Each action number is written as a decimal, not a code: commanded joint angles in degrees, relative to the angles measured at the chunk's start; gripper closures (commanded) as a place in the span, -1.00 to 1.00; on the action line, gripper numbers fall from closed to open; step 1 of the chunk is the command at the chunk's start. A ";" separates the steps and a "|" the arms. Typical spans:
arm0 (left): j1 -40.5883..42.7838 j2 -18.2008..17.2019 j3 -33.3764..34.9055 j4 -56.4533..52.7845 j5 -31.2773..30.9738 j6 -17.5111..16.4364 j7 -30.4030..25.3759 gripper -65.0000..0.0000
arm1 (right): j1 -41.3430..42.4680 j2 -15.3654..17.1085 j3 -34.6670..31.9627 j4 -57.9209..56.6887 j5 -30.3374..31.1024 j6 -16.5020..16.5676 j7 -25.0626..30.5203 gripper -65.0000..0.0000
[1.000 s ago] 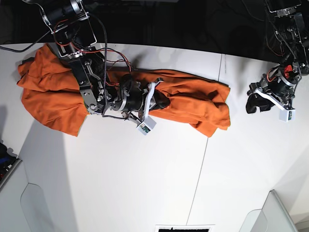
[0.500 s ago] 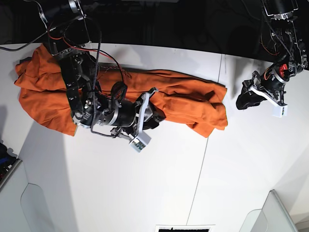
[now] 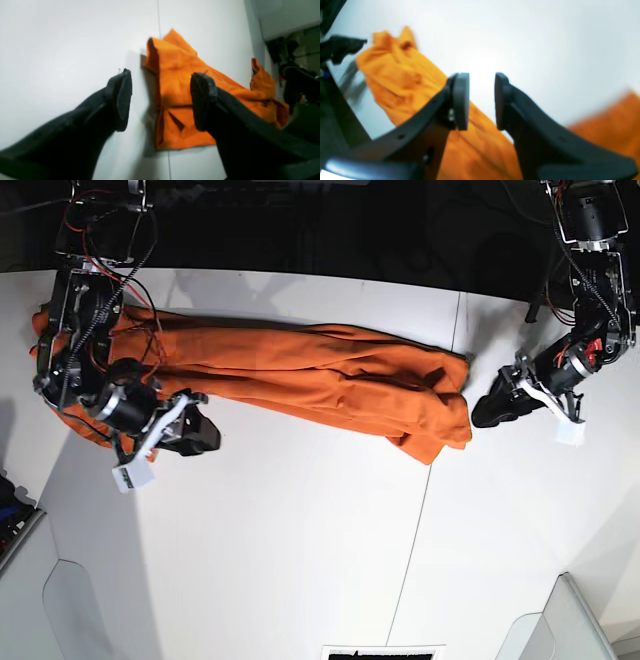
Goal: Layout the t-shirt on the table in an organized manner, then fold the t-shirt properly
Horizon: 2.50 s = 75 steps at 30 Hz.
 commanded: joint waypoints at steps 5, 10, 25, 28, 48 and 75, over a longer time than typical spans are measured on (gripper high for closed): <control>-3.89 -0.98 3.34 -2.51 -0.63 -0.74 -0.39 -0.20 | -4.11 3.39 7.93 1.55 7.50 1.22 -1.05 0.47; -3.82 -1.01 4.39 -4.07 -0.13 -0.83 -0.15 -0.36 | -9.44 4.61 13.66 4.68 9.81 1.25 -2.64 0.47; -3.91 -0.81 9.90 -4.26 -1.49 -3.17 -0.24 -0.40 | -12.87 6.47 15.34 -1.07 -5.05 0.09 9.44 0.64; -3.85 -0.68 9.90 -4.26 -1.33 -3.19 -0.20 -0.40 | -12.90 6.51 15.34 -3.82 -7.87 0.09 11.10 0.68; -3.87 -0.66 16.37 -4.26 7.65 -3.19 -5.35 -0.08 | -12.87 6.36 13.29 -9.03 -6.47 0.11 12.87 0.68; 0.11 5.29 19.78 29.42 19.02 -2.64 -6.99 1.00 | -12.90 6.34 13.29 -9.01 -2.60 0.13 12.81 0.69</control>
